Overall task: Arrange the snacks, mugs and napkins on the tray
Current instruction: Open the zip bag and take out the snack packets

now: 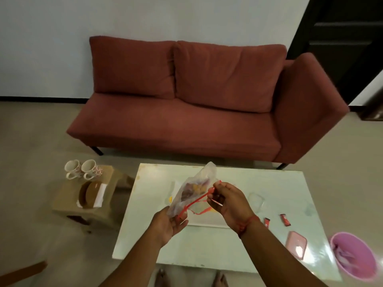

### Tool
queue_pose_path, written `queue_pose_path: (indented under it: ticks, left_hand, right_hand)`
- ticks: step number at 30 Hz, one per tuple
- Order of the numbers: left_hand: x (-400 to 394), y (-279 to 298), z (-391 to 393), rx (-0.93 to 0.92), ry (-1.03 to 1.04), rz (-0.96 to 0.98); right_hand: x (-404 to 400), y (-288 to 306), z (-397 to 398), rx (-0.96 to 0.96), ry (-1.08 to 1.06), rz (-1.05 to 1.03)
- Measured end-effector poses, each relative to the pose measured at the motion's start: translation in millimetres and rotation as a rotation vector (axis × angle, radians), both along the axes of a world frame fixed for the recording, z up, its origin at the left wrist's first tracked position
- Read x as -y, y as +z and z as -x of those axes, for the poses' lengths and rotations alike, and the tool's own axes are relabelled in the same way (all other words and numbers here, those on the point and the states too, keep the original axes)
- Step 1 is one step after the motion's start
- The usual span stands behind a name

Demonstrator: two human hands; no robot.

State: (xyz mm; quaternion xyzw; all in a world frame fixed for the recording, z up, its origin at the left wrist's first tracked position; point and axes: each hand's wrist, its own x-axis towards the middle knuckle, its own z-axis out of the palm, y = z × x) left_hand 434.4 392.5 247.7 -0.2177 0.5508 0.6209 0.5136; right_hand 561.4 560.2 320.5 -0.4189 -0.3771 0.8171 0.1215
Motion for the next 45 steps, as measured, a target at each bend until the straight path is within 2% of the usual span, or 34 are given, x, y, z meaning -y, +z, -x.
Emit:
queue_pose_path:
  ticks: [3, 4, 6, 7, 9, 13, 16, 18, 22, 25, 28, 30, 33, 37, 39, 43, 45]
  left_hand:
    - [-2, 7, 5, -0.136, -0.165, 0.211]
    - [-3, 10, 7, -0.272, -0.196, 0.299]
    - [-4, 25, 11, -0.675, -0.224, 0.431]
    - [-5, 35, 10, -0.855, -0.220, 0.425]
    - [-7, 61, 6, -1.064, -0.286, 0.302]
    - [-17, 92, -2, -1.158, -0.761, 0.038]
    - [-21, 88, 2, -1.335, -0.838, 0.169]
    - [-18, 84, 11, -1.378, -0.808, 0.236]
    - [-3, 89, 33, -1.440, -0.811, 0.142]
    - [1, 105, 44, -1.471, -0.771, 0.066]
    - [-2, 129, 48, -1.500, -0.768, -0.002]
    - [-4, 145, 50, -1.531, -0.771, -0.037]
    - [-2, 172, 54, -1.572, -0.771, -0.077]
    - [4, 201, 60, -1.563, -0.814, -0.108]
    - [10, 209, 64, -1.552, -0.837, -0.106]
    - [20, 218, 75, -1.553, -0.768, -0.125]
    - [26, 214, 87, -1.537, -0.693, -0.074]
  right_hand:
    - [6, 17, 4, -0.064, -0.010, 0.029]
    - [8, 23, 6, -0.082, -0.021, 0.041]
    - [11, 34, 13, -0.101, -0.041, 0.042]
    - [12, 38, 16, -0.110, -0.048, 0.032]
    - [17, 47, 23, -0.122, -0.048, 0.010]
    - [28, 57, 35, -0.141, -0.041, -0.049]
    - [33, 65, 40, -0.153, -0.055, -0.090]
    - [31, 69, 42, -0.153, -0.069, -0.114]
    - [23, 66, 38, -0.049, -0.054, -0.296]
    - [14, 58, 31, 0.073, -0.027, -0.555]
    - [6, 35, 27, 0.300, 0.147, -0.967]
    - [0, 19, 28, 0.341, 0.221, -1.113]
    - [-10, 8, 30, 0.298, 0.286, -1.077]
    - [-16, 14, 38, 0.066, 0.321, -0.649]
    - [-18, 20, 44, -0.016, 0.331, -0.532]
    - [-28, 41, 50, -0.131, 0.461, -0.601]
    - [-35, 54, 50, -0.152, 0.472, -0.656]
